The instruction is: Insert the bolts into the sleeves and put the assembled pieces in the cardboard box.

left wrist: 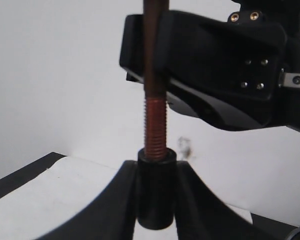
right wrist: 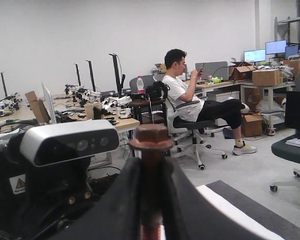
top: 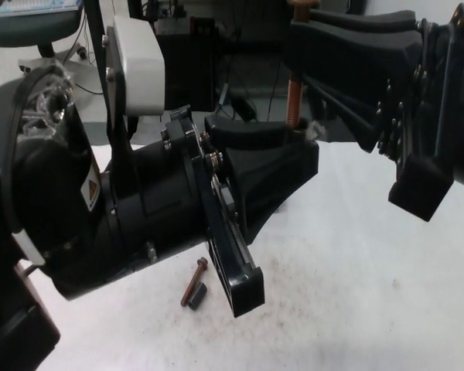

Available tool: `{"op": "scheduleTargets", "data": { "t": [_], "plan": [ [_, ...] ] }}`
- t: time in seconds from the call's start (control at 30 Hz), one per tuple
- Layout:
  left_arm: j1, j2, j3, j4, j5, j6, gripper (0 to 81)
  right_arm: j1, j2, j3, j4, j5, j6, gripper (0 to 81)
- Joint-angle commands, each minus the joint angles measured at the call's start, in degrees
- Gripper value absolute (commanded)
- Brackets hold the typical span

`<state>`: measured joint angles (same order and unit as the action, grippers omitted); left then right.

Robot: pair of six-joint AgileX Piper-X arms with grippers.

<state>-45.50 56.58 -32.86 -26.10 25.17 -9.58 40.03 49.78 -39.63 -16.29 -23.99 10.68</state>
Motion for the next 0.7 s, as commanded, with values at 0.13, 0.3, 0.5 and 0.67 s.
{"op": "scheduleTargets", "data": {
  "t": [0.13, 0.3, 0.5, 0.67],
  "plan": [
    [0.27, -2.4, -0.67, -3.18, -4.19, 0.58, 0.2, 0.14, 0.12, -0.12, 0.59, 0.06, -0.4, 0.8],
    [0.6, -2.4, -0.67, -2.84, -4.17, 0.58, 0.2, 0.14, 0.12, -0.12, 0.59, 0.06, -0.4, 0.8],
    [0.6, -2.4, -0.67, -2.57, -4.17, 0.58, 0.2, 0.14, 0.12, -0.12, 0.59, 0.06, -0.4, 0.8],
    [0.6, -2.4, -0.67, 1.9, -4.17, 0.58, 0.2, 0.14, 0.12, -0.12, 0.59, -0.15, -0.39, 9.5]
  ]
}}
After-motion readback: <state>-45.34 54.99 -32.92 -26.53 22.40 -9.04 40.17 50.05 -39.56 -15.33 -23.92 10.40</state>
